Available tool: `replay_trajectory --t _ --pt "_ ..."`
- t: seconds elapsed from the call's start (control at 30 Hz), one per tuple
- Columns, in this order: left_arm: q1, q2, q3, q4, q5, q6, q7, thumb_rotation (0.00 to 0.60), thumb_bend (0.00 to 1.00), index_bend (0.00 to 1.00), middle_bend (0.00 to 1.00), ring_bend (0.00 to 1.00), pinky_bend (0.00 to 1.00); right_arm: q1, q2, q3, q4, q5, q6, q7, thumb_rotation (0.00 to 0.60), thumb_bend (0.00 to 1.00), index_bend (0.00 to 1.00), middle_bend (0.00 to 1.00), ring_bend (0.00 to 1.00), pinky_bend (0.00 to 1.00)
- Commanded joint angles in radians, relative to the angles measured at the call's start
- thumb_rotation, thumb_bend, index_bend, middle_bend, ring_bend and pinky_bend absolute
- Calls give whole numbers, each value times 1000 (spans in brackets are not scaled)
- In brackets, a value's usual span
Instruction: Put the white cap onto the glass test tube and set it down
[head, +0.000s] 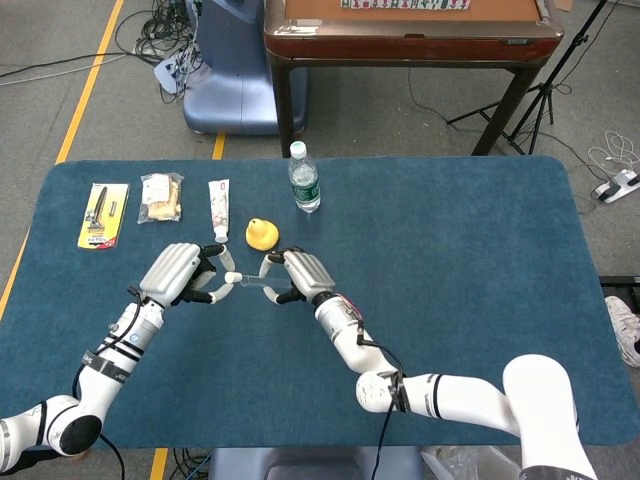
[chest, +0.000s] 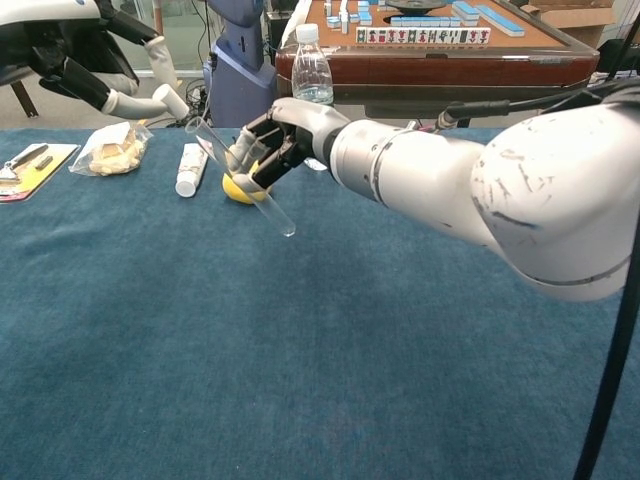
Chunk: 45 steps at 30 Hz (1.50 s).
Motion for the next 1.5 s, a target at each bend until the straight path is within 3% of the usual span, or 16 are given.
replay_trajectory --t 0.03,1.5 --pt "0 -1 1 0 1 0 -2 600 314 627 1000 1000 1000 2 -1 -1 -3 1 6 -1 600 562 690 363 204 138" --pt "-19 -10 16 10 -2 -31 4 600 314 627 1000 1000 1000 8 -12 -9 0 -8 5 16 600 562 690 363 204 138"
